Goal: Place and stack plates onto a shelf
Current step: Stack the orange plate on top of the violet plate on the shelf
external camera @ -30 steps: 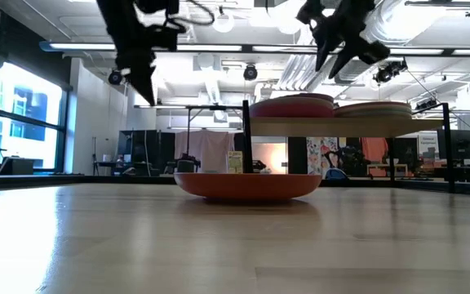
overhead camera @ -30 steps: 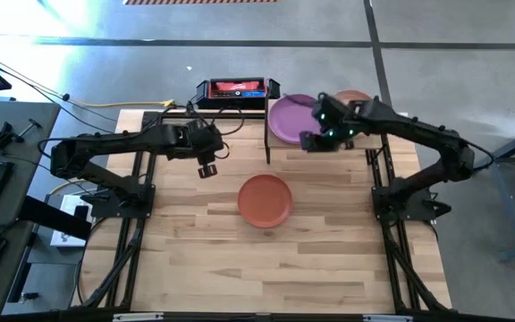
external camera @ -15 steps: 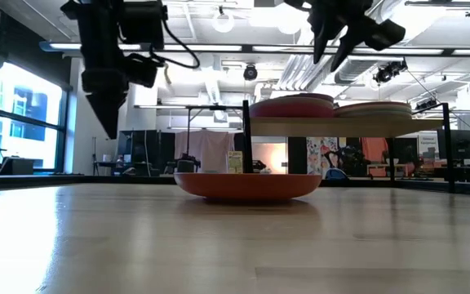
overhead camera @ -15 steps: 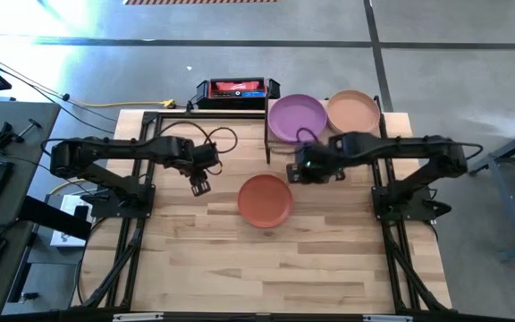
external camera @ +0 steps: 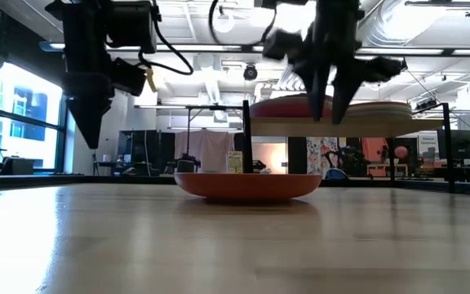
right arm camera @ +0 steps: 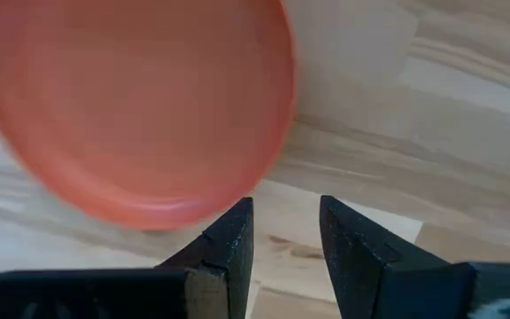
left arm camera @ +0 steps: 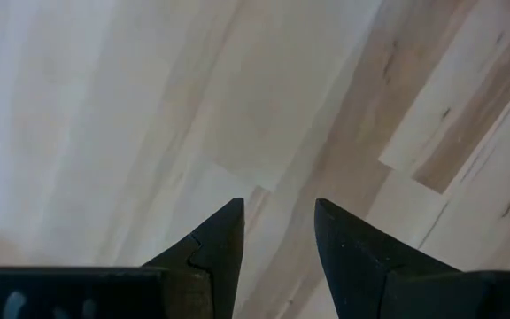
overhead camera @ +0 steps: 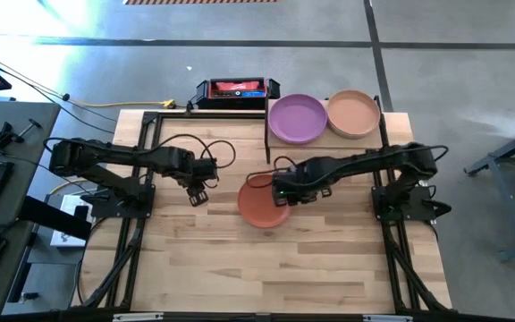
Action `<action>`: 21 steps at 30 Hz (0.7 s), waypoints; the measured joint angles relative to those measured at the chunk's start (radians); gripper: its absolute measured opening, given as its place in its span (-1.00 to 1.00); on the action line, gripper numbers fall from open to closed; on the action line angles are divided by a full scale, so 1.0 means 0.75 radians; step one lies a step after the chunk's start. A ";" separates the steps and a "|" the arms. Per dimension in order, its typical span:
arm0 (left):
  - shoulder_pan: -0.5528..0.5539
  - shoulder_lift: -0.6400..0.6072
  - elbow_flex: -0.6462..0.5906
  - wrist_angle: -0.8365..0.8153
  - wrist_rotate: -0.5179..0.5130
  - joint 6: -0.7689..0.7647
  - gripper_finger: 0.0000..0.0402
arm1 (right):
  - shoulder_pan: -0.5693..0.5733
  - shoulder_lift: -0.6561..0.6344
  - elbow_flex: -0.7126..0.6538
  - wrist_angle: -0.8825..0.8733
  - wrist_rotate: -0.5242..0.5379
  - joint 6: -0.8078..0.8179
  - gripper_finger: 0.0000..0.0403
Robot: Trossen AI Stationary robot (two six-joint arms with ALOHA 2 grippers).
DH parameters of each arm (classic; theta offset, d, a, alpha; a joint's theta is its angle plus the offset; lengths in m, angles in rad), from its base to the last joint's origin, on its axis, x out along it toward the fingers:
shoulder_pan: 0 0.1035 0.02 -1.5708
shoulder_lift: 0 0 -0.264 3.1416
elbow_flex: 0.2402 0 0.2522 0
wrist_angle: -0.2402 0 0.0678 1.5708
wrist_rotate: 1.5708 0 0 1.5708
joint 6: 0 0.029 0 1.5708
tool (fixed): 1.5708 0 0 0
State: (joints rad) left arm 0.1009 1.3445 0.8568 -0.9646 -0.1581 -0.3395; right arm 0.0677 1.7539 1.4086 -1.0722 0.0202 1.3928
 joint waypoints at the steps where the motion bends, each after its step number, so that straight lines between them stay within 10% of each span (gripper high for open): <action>1: -0.010 0.000 -0.003 0.002 0.000 0.000 -0.36 | -0.001 0.025 0.000 0.007 -0.005 -0.005 -0.46; 21: -0.140 0.000 -0.010 0.000 -0.001 -0.094 -0.36 | -0.040 0.269 0.001 0.092 0.042 -0.064 -0.46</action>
State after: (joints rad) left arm -0.0044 1.3445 0.8494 -0.9649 -0.1585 -0.4098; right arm 0.0376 1.9560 1.4090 -1.0031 0.0516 1.3449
